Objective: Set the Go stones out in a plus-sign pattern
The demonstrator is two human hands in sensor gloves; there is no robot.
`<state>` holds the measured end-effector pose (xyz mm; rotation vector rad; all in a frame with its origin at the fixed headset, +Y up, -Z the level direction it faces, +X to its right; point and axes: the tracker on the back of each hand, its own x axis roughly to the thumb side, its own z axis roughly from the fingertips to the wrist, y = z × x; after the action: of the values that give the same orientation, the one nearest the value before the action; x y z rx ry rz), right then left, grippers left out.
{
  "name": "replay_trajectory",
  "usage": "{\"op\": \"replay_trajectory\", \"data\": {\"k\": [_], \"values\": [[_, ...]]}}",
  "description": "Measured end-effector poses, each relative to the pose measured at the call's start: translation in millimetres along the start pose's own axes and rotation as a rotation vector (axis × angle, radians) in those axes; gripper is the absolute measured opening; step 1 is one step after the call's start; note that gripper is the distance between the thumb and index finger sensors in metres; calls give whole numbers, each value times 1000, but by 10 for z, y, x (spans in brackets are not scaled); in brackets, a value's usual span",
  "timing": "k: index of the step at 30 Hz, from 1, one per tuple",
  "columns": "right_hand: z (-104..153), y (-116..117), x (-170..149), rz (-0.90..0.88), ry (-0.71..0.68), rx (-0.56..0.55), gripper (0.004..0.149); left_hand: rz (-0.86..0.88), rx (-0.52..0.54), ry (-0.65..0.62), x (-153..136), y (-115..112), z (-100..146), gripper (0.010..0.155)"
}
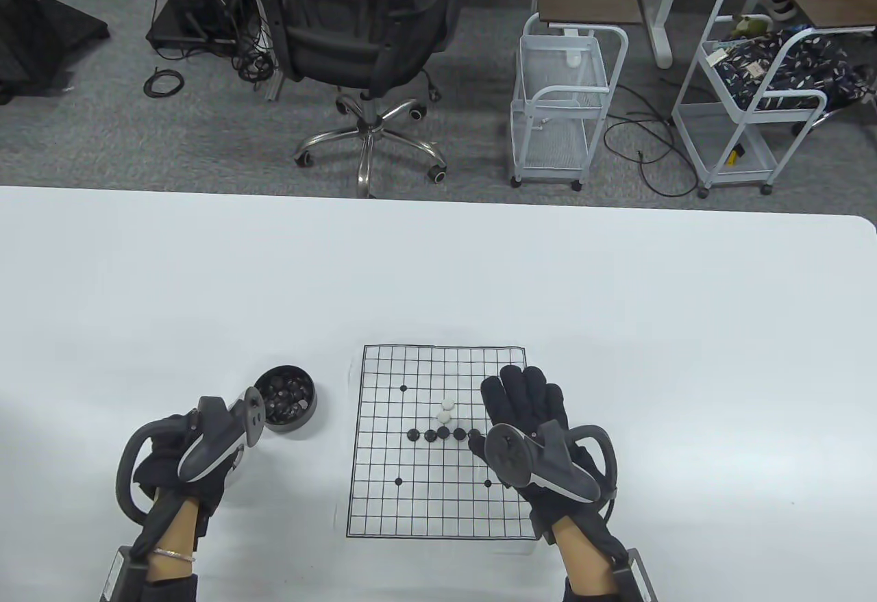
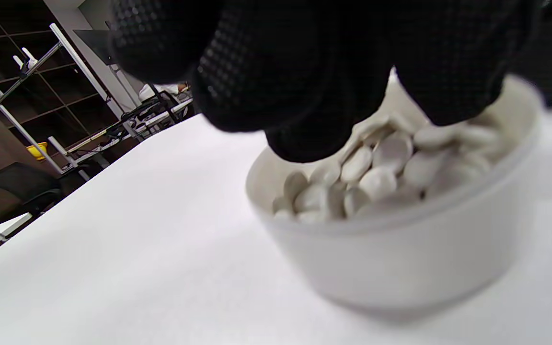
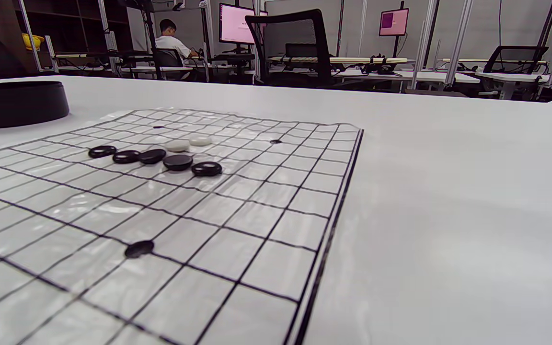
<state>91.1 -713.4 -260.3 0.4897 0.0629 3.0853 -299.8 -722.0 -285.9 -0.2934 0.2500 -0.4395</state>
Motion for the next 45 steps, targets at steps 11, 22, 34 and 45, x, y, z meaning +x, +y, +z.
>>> {"op": "replay_trajectory", "data": {"k": [11,22,34,45], "values": [[1,10,12,8,0,12,79,-38,-49,10,107,-184,-108,53],[-4,14,15,5,-3,17,79,50,-42,-5,40,-192,-121,49],[-9,22,11,7,-2,22,79,147,-56,-14,-57,-172,-111,46],[-11,20,6,5,1,22,79,258,41,-4,-233,10,12,45]]}}
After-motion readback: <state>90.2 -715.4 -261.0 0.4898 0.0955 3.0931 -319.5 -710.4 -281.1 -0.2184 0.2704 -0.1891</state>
